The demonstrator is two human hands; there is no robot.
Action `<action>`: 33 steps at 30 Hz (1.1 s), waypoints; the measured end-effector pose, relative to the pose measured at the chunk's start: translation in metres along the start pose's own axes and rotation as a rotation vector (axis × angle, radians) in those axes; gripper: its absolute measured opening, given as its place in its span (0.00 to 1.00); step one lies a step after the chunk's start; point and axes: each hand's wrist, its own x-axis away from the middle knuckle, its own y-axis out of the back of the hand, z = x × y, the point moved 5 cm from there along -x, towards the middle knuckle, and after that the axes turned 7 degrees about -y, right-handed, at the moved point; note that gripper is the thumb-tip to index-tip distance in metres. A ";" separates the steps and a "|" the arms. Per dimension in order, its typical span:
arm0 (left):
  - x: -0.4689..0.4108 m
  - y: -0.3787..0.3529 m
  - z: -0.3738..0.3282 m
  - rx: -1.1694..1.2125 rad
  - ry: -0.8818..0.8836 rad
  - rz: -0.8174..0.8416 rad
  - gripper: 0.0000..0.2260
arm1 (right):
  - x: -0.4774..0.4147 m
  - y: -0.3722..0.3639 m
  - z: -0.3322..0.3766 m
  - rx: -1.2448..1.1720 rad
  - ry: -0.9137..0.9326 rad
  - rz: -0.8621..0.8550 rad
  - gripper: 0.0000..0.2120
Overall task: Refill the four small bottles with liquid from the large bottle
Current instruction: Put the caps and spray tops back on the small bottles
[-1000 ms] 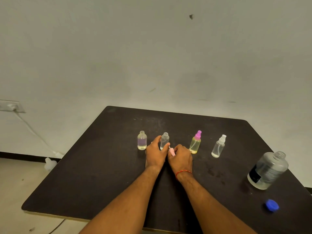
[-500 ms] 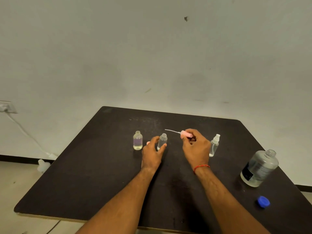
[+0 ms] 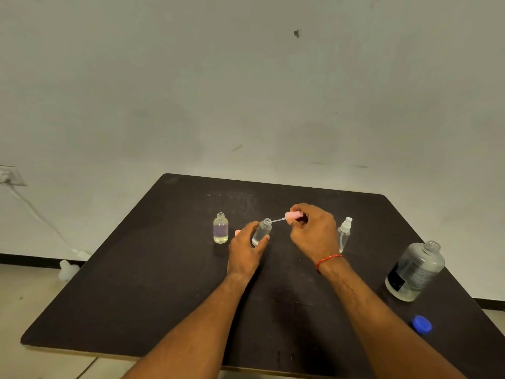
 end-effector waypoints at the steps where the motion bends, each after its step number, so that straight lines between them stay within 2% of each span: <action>1: 0.001 -0.001 -0.002 0.002 -0.003 0.013 0.14 | -0.002 -0.003 0.003 0.025 0.022 0.033 0.07; 9: 0.002 -0.002 -0.005 0.021 -0.031 0.057 0.14 | -0.019 -0.037 0.015 0.133 0.014 0.388 0.09; 14: 0.001 -0.005 -0.002 0.038 -0.041 0.072 0.14 | -0.018 -0.053 0.010 0.089 -0.037 0.461 0.11; 21: 0.000 -0.005 0.002 0.039 -0.047 0.061 0.15 | -0.020 -0.056 0.004 -0.021 -0.176 0.364 0.05; 24: 0.000 -0.005 0.001 0.041 -0.019 0.063 0.16 | -0.019 -0.056 0.001 0.005 -0.214 0.315 0.11; 29: 0.000 -0.005 0.002 0.044 -0.013 0.053 0.17 | -0.013 -0.057 0.001 -0.083 -0.229 0.324 0.24; 33: 0.000 -0.005 0.000 0.020 -0.016 0.063 0.15 | -0.008 -0.060 -0.003 -0.195 -0.216 0.319 0.23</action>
